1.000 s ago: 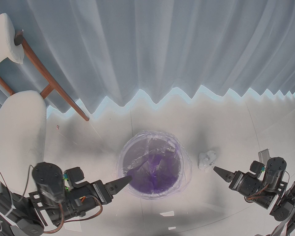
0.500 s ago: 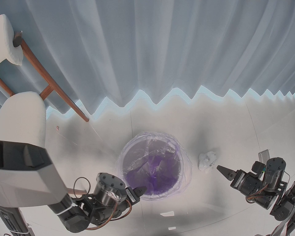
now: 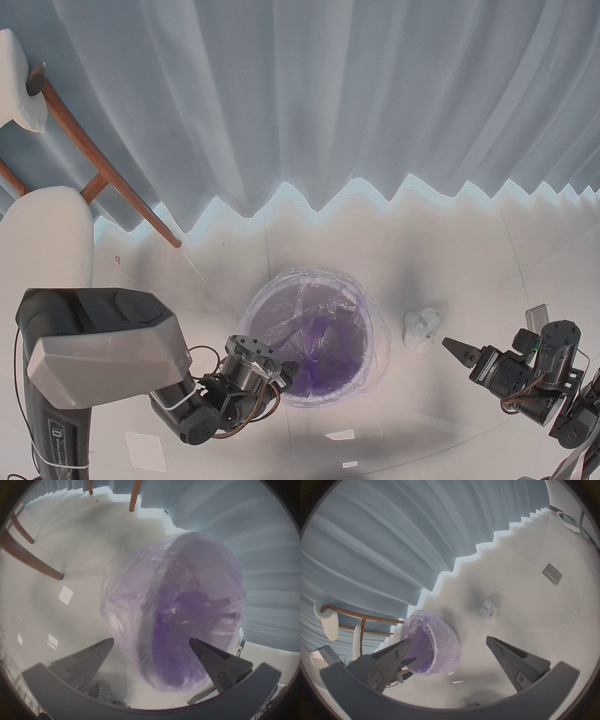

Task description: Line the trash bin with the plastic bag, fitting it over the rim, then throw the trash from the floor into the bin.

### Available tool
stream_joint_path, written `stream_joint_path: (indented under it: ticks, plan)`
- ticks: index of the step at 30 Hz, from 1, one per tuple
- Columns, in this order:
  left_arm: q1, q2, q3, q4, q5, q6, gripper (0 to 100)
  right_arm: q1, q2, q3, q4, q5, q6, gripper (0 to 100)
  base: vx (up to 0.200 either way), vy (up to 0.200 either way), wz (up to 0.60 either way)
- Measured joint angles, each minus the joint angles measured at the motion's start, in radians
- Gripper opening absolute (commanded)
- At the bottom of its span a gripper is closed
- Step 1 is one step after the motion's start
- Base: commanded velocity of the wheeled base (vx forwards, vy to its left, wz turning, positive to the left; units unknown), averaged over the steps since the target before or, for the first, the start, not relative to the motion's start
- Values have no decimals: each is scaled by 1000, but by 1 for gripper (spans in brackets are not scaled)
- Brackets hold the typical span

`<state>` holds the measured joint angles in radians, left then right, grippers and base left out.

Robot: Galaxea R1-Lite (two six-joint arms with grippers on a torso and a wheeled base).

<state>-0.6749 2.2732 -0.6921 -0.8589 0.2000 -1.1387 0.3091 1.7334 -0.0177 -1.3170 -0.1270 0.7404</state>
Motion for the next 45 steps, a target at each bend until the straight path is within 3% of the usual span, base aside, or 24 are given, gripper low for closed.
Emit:
stream_joint_path:
  ticks: [3, 4, 18, 22, 32, 45]
  plan:
    - [7, 20, -48, 41, 0, -4, 100, 0, 1, 0, 3, 0, 0, 100, 0, 0, 0]
    - [9, 26, -67, 59, 0, -4, 0, 0, 1, 0, 3, 0, 0, 100, 0, 0, 0]
    - [16, 38, -133, 112, 4, 20, 0, 1, 2, 0, 25, 1, 37, 100, 0, 0, 0]
    - [25, 13, -129, 157, 5, 63, 0, 3, 3, 0, 26, 1, 55, 100, 0, 0, 0]
    - [73, -67, -134, 201, -18, 416, 0, 8, 5, 0, 27, 1, 60, 100, 0, 0, 0]
    - [157, -145, -144, 209, -262, 922, 0, 11, 4, 0, 62, 1, 61, 100, 0, 0, 0]
